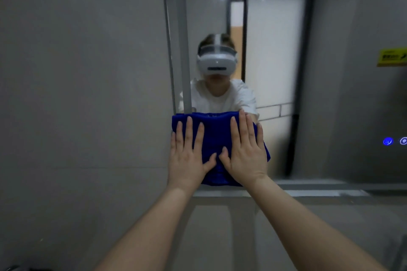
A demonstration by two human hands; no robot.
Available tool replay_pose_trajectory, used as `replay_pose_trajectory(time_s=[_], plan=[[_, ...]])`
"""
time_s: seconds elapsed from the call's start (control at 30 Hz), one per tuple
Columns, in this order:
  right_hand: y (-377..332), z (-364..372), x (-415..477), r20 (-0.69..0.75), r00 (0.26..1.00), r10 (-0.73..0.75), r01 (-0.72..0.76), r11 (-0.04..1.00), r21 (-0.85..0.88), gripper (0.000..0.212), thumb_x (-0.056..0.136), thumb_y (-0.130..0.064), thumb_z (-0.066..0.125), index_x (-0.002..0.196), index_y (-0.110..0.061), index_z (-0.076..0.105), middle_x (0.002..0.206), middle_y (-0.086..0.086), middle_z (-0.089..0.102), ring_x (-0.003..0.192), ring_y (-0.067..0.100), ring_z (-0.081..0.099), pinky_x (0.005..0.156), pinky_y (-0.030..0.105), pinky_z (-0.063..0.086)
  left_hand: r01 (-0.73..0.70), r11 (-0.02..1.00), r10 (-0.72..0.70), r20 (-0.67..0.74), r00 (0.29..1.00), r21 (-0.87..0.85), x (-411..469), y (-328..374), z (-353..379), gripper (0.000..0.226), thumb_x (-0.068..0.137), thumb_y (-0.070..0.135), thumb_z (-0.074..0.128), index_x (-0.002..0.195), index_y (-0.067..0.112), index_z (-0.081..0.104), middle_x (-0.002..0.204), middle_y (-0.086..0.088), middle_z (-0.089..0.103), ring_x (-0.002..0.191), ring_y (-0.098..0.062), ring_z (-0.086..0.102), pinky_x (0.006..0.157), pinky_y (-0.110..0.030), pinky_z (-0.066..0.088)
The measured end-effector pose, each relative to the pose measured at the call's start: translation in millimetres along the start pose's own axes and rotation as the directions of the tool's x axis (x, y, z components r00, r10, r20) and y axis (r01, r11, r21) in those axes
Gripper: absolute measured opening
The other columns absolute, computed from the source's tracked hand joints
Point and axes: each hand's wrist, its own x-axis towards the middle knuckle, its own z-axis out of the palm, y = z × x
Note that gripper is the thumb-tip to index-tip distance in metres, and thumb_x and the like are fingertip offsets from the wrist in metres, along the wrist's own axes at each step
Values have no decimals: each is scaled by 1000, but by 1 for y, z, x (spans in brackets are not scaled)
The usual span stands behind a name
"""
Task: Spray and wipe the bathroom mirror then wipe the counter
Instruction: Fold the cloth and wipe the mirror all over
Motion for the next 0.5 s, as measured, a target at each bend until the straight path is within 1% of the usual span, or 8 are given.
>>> replay_pose_trajectory(time_s=[0.03, 0.1, 0.17, 0.2, 0.33, 0.5], plan=[[0, -5, 10, 8, 1000, 1, -1, 1000, 7, 77, 85, -38, 38, 150, -6, 12, 156, 17, 12, 145, 28, 15, 118, 45, 6, 3, 1000, -3, 1, 1000, -10, 8, -2, -6, 88, 86, 60, 30, 150, 18, -12, 158, -10, -18, 145, -28, -16, 117, -42, 0], [0, -19, 43, 8, 1000, 22, -23, 1000, 12, 77, 86, -38, 36, 150, -6, 7, 157, 18, 13, 146, 27, 12, 119, 45, 7, 25, 999, -25, -8, 1000, -38, 39, -5, -21, 87, 87, 61, 30, 151, 20, -12, 159, -13, -9, 145, -30, -11, 118, -44, 4], [-1, -38, 83, -14, 998, 62, -62, 998, 21, 76, 87, -38, 34, 151, -4, 10, 158, 19, 15, 146, 28, 13, 118, 45, 6, 36, 998, -37, -20, 999, -47, 81, -9, -44, 85, 87, 61, 30, 151, 18, -7, 159, -15, 2, 145, -32, -2, 117, -45, 8], [-1, -48, 103, -22, 997, 78, -77, 997, 25, 75, 87, -37, 32, 151, -3, 12, 158, 20, 15, 146, 29, 13, 118, 44, 5, 31, 999, -32, -22, 999, -44, 102, -11, -57, 85, 87, 62, 30, 150, 17, -5, 159, -16, 4, 145, -32, 0, 116, -44, 7], [4, -82, 171, -34, 995, 98, -97, 995, 12, 75, 89, -40, 24, 153, -5, 6, 160, 17, 3, 148, 28, 4, 117, 41, -3, 7, 1000, -7, 1, 1000, -26, 173, -16, -100, 85, 90, 64, 29, 151, 17, -8, 159, -12, -10, 146, -31, -9, 117, -42, -3], [11, -116, 249, -52, 994, 95, -95, 995, 13, 73, 95, -37, 31, 153, -7, -2, 161, 14, -7, 149, 26, -5, 119, 43, -2, 24, 999, -25, -38, 999, -25, 247, -21, -140, 84, 93, 64, 28, 151, 17, -10, 158, -11, -16, 146, -30, -13, 119, -43, -2]])
